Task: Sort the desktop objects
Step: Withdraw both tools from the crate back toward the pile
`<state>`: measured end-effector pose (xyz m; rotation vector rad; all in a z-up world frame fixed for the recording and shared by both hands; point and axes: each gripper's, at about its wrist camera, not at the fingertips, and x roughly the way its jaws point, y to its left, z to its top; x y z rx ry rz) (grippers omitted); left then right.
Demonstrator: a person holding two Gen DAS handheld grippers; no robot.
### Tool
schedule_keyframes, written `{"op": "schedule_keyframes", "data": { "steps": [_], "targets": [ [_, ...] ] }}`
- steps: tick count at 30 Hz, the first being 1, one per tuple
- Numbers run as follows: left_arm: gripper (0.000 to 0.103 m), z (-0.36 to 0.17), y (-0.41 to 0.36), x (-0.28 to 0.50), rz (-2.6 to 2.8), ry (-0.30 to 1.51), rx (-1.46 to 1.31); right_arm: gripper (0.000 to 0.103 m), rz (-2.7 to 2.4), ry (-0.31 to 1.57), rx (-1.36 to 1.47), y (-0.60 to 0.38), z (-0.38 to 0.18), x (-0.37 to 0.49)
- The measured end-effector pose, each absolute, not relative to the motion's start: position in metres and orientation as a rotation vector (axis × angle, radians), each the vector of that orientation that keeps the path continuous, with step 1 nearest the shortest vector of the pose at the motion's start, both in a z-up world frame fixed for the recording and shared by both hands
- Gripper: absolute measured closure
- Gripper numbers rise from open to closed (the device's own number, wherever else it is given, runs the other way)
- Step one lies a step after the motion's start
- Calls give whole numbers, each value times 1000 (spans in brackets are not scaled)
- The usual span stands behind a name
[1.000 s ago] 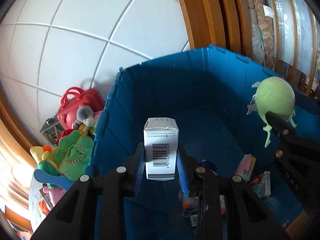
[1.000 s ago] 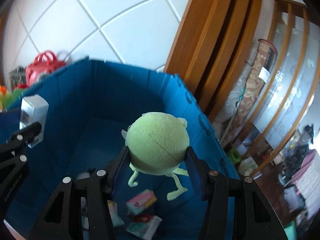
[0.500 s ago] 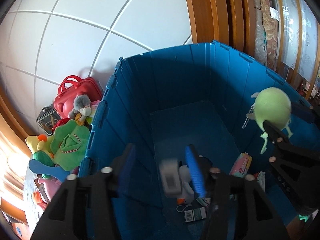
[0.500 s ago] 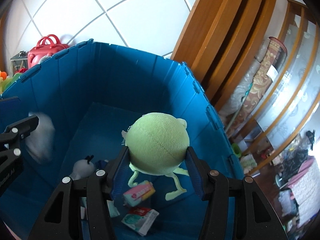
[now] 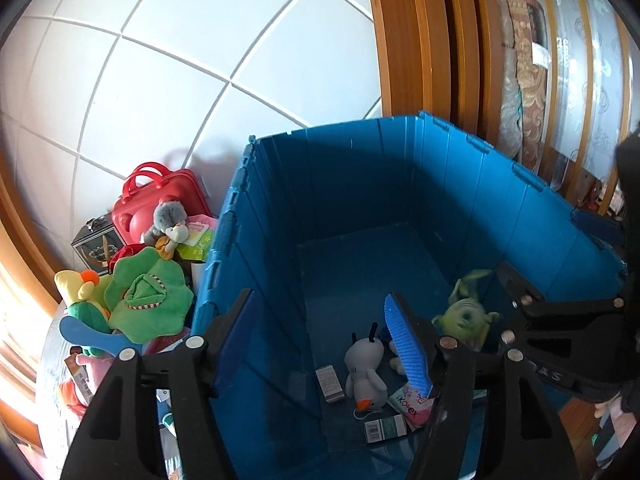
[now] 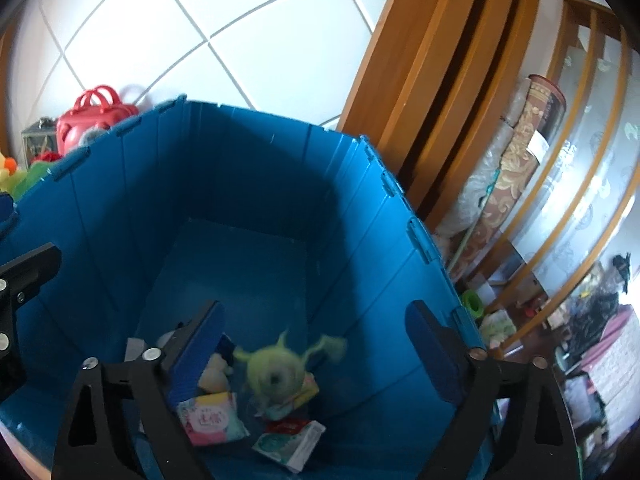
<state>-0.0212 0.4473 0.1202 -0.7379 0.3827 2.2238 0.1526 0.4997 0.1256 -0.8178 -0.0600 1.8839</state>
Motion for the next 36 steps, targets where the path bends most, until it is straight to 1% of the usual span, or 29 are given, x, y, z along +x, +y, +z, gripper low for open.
{"op": "schedule_keyframes", "data": {
  "steps": [4, 6, 8, 12, 16, 22, 26, 31, 36],
  "targets": [
    [38, 126, 423, -15, 2238, 317, -681, 0, 1935, -38, -721, 478, 138, 169],
    [36, 129, 408, -14, 2239, 264, -658, 0, 1977, -24, -655, 463, 144, 176],
    [29, 131, 393, -14, 2242, 211, -639, 0, 2007, -24, -598, 449, 150, 180],
    [29, 133, 365, -12, 2295, 166, -584, 0, 2058, -25, -517, 421, 154, 178],
    [29, 128, 332, -21, 2326, 106, -592, 0, 2134, -19, -466, 395, 152, 167],
    [29, 109, 275, -45, 2397, 73, -627, 0, 2288, 3, -432, 359, 145, 132],
    [29, 95, 229, -70, 2444, 46, -653, 0, 2383, -3, -419, 332, 141, 93],
    [29, 72, 170, -105, 2552, 91, -684, 0, 2459, -57, -426, 296, 132, 43],
    [29, 43, 116, -143, 2602, 116, -795, 0, 2526, -87, -472, 265, 113, -8]
  ]
}}
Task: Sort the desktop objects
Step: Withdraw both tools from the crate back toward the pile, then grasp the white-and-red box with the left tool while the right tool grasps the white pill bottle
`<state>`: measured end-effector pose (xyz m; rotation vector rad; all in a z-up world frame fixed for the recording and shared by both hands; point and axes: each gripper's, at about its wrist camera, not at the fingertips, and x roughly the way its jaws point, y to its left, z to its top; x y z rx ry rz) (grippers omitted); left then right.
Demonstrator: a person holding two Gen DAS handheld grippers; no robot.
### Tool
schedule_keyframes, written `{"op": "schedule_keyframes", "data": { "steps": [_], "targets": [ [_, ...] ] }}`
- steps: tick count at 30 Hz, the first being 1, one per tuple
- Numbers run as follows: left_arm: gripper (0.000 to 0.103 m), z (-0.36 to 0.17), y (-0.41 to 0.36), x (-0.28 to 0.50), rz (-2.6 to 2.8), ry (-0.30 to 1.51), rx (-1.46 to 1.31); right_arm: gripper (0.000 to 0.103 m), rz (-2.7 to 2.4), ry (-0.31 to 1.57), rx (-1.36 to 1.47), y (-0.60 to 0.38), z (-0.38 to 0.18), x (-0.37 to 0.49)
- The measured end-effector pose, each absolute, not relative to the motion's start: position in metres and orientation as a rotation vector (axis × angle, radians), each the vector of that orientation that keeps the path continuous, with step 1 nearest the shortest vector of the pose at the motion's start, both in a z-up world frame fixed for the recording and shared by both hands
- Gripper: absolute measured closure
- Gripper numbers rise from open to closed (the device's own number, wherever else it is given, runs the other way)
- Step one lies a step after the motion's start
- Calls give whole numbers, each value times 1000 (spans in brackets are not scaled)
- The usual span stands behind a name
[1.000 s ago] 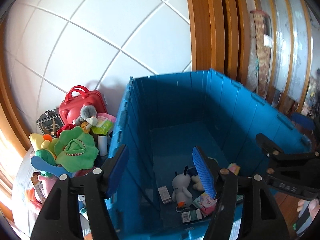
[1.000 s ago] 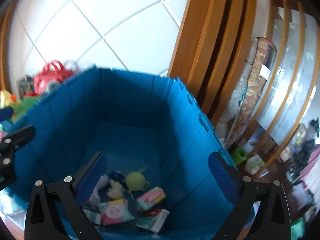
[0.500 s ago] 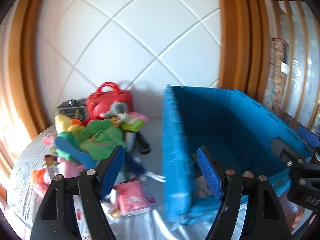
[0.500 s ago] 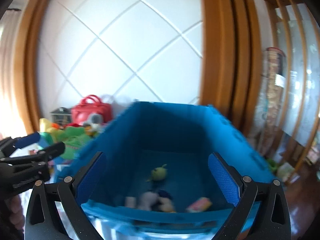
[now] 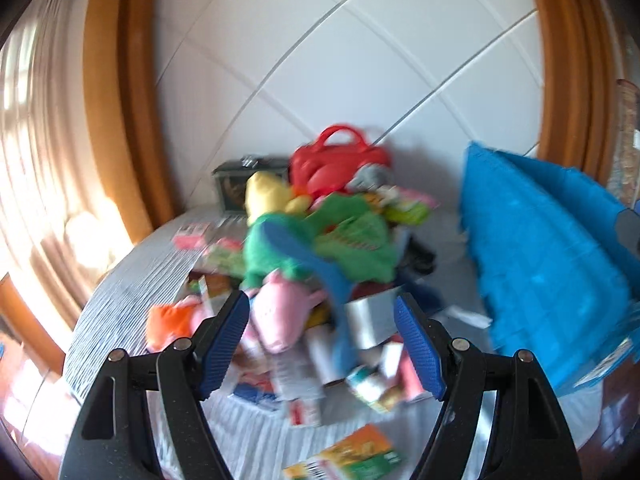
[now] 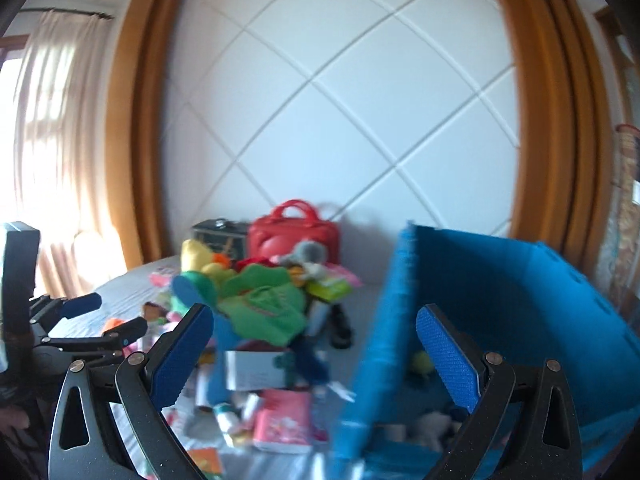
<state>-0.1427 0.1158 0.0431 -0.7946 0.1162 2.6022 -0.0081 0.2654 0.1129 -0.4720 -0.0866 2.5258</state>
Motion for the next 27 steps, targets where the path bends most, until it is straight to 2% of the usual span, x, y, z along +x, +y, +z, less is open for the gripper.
{"op": "schedule_keyframes", "data": {
  "steps": [8, 20, 21, 23, 27],
  "targets": [
    [29, -26, 69, -187, 2556, 146, -1035, 0, 2543, -61, -663, 240, 61, -69],
    [29, -148, 83, -211, 2329, 241, -1351, 0, 2317, 127, -1122, 278, -79, -99],
    [30, -157, 88, -212, 2306, 240, -1369, 0, 2303, 133, -1141, 279, -84, -98],
    [40, -171, 95, -214, 2278, 249, -1394, 0, 2272, 150, -1185, 282, -98, -97],
    [42, -194, 114, -218, 2215, 252, -1429, 0, 2218, 208, -1258, 293, -117, -93]
  ]
}}
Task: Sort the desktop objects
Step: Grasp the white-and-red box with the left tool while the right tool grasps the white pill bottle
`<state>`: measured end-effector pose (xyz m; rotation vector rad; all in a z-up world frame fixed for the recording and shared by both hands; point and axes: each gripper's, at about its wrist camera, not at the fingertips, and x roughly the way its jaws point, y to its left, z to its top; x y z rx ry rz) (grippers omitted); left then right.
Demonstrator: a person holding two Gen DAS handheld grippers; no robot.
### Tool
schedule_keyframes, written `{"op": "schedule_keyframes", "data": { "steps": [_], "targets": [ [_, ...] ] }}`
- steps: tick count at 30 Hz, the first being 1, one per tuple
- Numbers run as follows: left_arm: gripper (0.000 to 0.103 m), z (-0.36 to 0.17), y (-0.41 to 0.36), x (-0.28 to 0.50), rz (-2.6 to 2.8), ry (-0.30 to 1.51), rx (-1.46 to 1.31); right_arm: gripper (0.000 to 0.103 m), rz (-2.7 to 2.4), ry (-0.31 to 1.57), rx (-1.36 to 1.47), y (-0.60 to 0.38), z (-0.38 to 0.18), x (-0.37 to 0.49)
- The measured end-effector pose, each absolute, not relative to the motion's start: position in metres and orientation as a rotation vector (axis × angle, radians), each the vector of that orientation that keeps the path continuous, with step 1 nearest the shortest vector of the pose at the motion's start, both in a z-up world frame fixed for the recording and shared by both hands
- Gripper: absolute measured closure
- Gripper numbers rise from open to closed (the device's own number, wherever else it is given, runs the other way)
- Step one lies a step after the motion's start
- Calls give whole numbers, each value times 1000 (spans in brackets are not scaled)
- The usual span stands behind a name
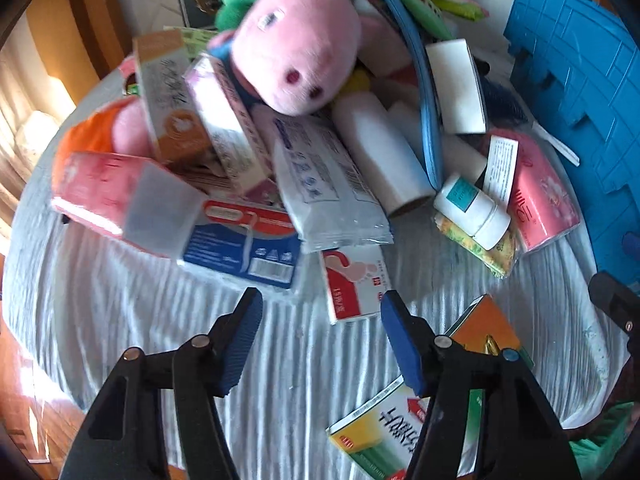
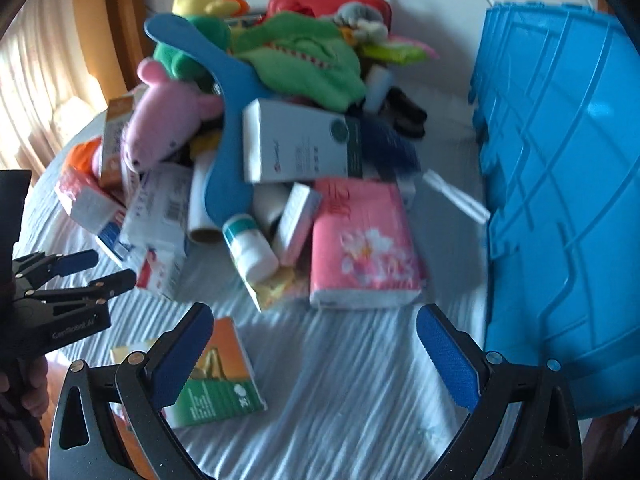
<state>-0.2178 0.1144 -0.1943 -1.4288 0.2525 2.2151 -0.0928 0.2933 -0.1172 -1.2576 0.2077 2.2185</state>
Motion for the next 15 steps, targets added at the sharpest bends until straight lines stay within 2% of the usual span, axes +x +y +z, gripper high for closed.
{"op": "schedule_keyframes", "data": {
  "steps": [6, 8, 10, 12, 14, 15],
  "targets": [
    [42, -202, 145, -216, 2203, 314, -1394, 0, 2215, 268, -1307, 307, -134, -94],
    [42, -204, 153, -216, 2189, 323, -1412, 7, 2227, 266, -1311, 308, -136, -97],
    [42, -209, 155, -215, 2167, 288, -1450, 24, 2239, 256, -1319, 307, -135, -102],
    [43, -219, 156, -217, 2151, 275, -1509, 27, 2256, 242, -1326, 307, -136, -108],
    [56, -228, 156, -221, 2161, 268, -1541, 27, 2274, 231, -1335, 305, -136, -114],
    [59, -227, 153, -222, 2174, 254, -1518, 27, 2282, 222, -1340, 304, -135, -118]
  ]
}}
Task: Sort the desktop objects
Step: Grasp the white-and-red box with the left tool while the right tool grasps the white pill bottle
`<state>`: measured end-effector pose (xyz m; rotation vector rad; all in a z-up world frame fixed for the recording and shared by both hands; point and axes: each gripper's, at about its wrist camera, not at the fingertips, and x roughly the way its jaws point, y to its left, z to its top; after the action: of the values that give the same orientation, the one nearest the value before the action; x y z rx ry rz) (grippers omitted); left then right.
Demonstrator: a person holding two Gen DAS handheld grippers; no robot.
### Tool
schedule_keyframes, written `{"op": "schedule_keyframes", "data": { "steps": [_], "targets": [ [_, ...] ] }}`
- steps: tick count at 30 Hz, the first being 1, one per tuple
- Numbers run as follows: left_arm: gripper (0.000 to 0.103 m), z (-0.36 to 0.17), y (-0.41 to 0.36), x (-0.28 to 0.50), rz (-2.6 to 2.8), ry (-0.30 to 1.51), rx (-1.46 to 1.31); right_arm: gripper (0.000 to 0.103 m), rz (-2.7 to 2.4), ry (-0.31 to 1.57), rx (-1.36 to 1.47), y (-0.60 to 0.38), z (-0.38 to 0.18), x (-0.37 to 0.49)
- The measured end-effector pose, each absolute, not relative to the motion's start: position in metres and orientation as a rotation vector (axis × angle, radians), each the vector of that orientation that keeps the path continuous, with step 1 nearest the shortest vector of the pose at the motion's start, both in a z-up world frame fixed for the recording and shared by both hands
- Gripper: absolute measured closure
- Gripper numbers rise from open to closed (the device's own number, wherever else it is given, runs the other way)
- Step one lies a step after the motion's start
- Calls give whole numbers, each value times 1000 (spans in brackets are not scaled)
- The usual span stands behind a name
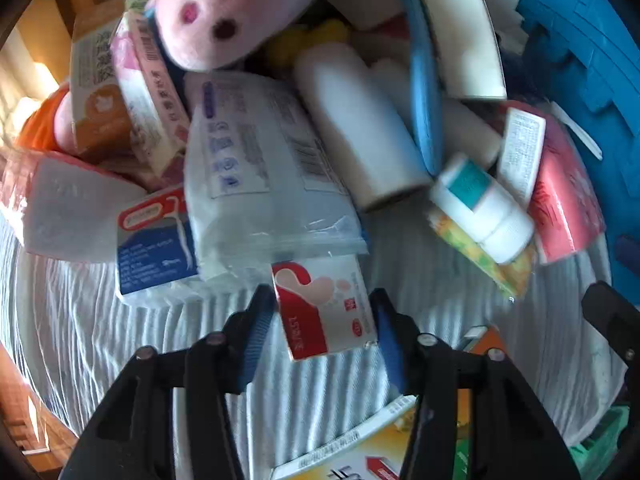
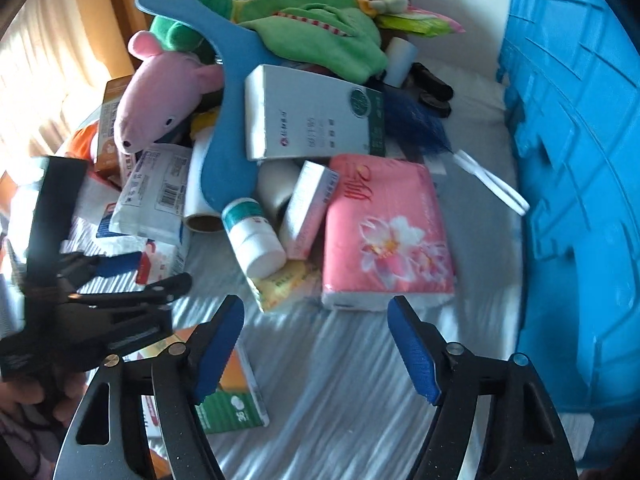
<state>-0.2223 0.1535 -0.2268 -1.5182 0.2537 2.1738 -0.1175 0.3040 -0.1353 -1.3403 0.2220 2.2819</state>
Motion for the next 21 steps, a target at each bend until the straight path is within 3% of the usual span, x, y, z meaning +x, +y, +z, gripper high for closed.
{"op": "schedule_keyframes", "data": {
  "steps": [6, 14, 15, 17, 21],
  "targets": [
    [62, -221, 133, -212, 2140, 205, -1513, 36, 2340, 191, -1394, 295, -143, -146],
    [64, -225, 119, -194, 2110, 257, -1515, 38, 2317, 169, -1455, 301, -169, -182],
    [64, -225, 121, -195, 2108, 250, -1517, 41, 2312, 172, -1462, 303, -172, -184],
    [64, -225, 126, -199, 2098, 234, -1529, 62, 2280, 181, -1498, 306, -181, -188],
    [62, -225, 138, -209, 2063, 178, -1561, 68, 2268, 220, -1510, 304, -182, -177]
  ]
}}
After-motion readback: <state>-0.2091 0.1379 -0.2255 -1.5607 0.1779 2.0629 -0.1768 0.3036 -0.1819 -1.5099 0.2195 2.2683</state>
